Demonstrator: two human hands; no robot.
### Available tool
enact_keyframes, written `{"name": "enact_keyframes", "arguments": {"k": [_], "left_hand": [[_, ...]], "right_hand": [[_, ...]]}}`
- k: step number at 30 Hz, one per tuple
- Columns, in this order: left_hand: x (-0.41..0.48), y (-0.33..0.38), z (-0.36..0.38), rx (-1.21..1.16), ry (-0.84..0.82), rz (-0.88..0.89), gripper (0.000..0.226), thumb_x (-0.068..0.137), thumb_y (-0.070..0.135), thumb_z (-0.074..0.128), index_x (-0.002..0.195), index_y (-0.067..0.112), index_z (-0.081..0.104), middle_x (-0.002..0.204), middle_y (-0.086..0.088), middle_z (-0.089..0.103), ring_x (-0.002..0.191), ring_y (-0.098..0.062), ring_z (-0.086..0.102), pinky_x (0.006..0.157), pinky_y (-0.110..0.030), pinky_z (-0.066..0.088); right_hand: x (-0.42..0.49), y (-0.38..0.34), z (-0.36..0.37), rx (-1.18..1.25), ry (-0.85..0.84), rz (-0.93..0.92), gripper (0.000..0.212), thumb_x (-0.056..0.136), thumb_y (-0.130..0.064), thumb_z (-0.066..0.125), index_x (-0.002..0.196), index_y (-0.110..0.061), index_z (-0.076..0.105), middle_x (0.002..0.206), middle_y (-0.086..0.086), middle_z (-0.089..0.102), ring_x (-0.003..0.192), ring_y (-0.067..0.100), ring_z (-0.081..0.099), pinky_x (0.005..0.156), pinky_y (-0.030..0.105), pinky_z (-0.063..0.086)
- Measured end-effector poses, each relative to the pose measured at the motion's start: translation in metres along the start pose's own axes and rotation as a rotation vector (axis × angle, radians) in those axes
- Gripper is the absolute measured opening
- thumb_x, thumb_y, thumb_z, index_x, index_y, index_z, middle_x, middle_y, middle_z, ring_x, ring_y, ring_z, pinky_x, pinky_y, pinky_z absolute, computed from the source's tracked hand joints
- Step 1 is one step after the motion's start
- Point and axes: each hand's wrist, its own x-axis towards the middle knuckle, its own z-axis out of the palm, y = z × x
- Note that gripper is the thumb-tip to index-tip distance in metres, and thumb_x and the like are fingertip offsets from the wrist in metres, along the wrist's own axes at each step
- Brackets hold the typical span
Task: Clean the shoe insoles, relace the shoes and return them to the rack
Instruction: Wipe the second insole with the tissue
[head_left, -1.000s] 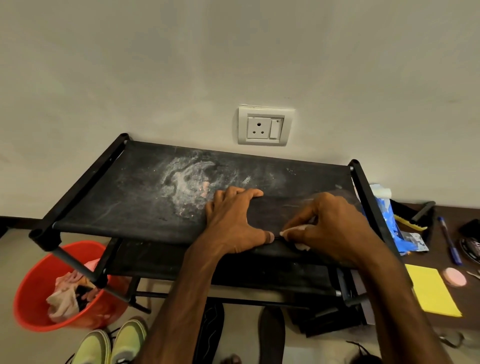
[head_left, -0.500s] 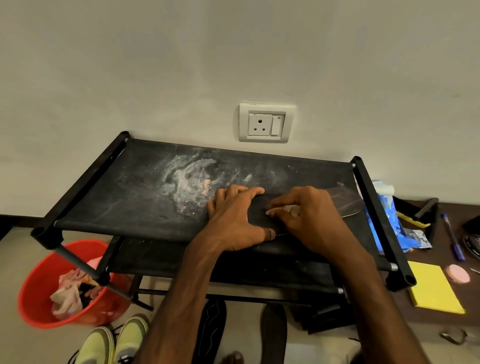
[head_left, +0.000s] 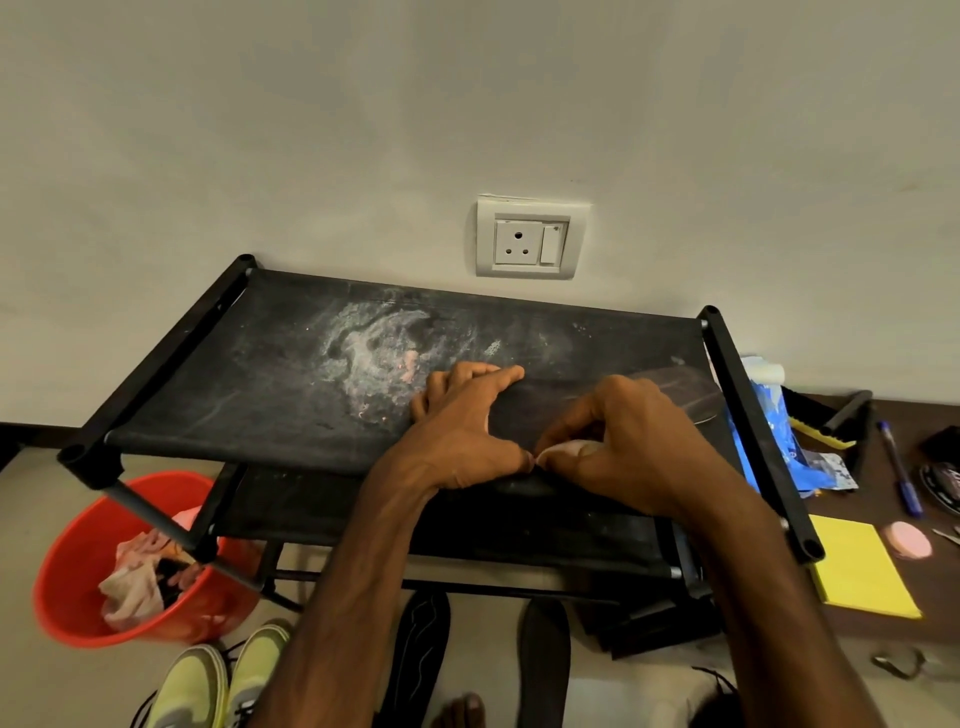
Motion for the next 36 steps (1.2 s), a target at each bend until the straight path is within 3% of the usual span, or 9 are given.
{"name": "enact_keyframes", "arguments": {"k": [5, 10, 13, 26, 29, 33, 36], "left_hand": [[-0.001, 0.003, 0.0, -0.003, -0.002, -0.016, 0.093, 0.077, 0.035, 0.081, 0.155, 0.044, 0.029, 0.151, 0.014, 0.025, 0.137, -0.017, 0.018, 0.105, -0.029, 0.015], [-0.002, 0.003, 0.0, -0.025, 0.004, -0.016, 0.092, 0.077, 0.036, 0.082, 0.153, 0.044, 0.032, 0.151, 0.014, 0.026, 0.138, -0.017, 0.018, 0.108, -0.03, 0.014], [-0.003, 0.005, -0.001, -0.031, 0.009, -0.012, 0.092, 0.077, 0.034, 0.082, 0.153, 0.044, 0.032, 0.15, 0.015, 0.027, 0.137, -0.015, 0.018, 0.104, -0.028, 0.013], [-0.005, 0.008, -0.003, -0.027, -0.008, -0.032, 0.091, 0.078, 0.033, 0.081, 0.153, 0.045, 0.031, 0.151, 0.013, 0.025, 0.137, -0.016, 0.018, 0.108, -0.031, 0.015], [-0.005, 0.008, -0.004, -0.026, -0.004, -0.027, 0.09, 0.077, 0.033, 0.081, 0.152, 0.046, 0.032, 0.15, 0.013, 0.026, 0.136, -0.016, 0.019, 0.105, -0.03, 0.015], [-0.007, 0.008, -0.005, -0.027, 0.01, -0.02, 0.089, 0.075, 0.033, 0.082, 0.15, 0.046, 0.035, 0.149, 0.013, 0.028, 0.136, -0.016, 0.021, 0.108, -0.032, 0.016], [-0.008, 0.006, -0.008, -0.023, -0.002, -0.025, 0.09, 0.075, 0.033, 0.083, 0.15, 0.046, 0.035, 0.15, 0.011, 0.029, 0.138, -0.017, 0.021, 0.116, -0.037, 0.019]], "right_hand": [[0.003, 0.007, -0.001, -0.047, 0.093, 0.092, 0.005, 0.082, -0.04, 0.077, 0.086, -0.039, 0.08, 0.076, -0.019, 0.073, 0.072, 0.004, 0.067, 0.076, 0.041, 0.061], [0.001, -0.001, 0.004, 0.035, 0.013, 0.017, 0.009, 0.076, -0.039, 0.073, 0.082, -0.039, 0.08, 0.071, -0.018, 0.073, 0.066, 0.002, 0.069, 0.069, 0.04, 0.062], [0.002, 0.008, -0.001, 0.007, 0.032, 0.064, 0.002, 0.078, -0.038, 0.078, 0.079, -0.039, 0.079, 0.067, -0.02, 0.072, 0.065, 0.001, 0.068, 0.07, 0.04, 0.062], [-0.003, 0.015, -0.008, 0.011, -0.009, 0.087, 0.006, 0.081, -0.033, 0.081, 0.076, -0.037, 0.078, 0.07, -0.019, 0.073, 0.068, -0.001, 0.068, 0.072, 0.036, 0.063], [-0.009, 0.021, -0.016, 0.051, 0.047, 0.074, 0.008, 0.082, -0.031, 0.08, 0.075, -0.034, 0.077, 0.072, -0.014, 0.074, 0.069, 0.002, 0.07, 0.072, 0.037, 0.063], [-0.017, 0.03, -0.032, 0.247, 0.286, 0.064, 0.005, 0.08, -0.035, 0.079, 0.079, -0.03, 0.08, 0.077, -0.01, 0.077, 0.076, 0.005, 0.072, 0.074, 0.031, 0.061], [-0.017, 0.037, -0.029, 0.183, 0.279, 0.076, 0.002, 0.077, -0.036, 0.081, 0.079, -0.036, 0.08, 0.083, -0.016, 0.075, 0.084, -0.003, 0.066, 0.075, 0.025, 0.058]]}}
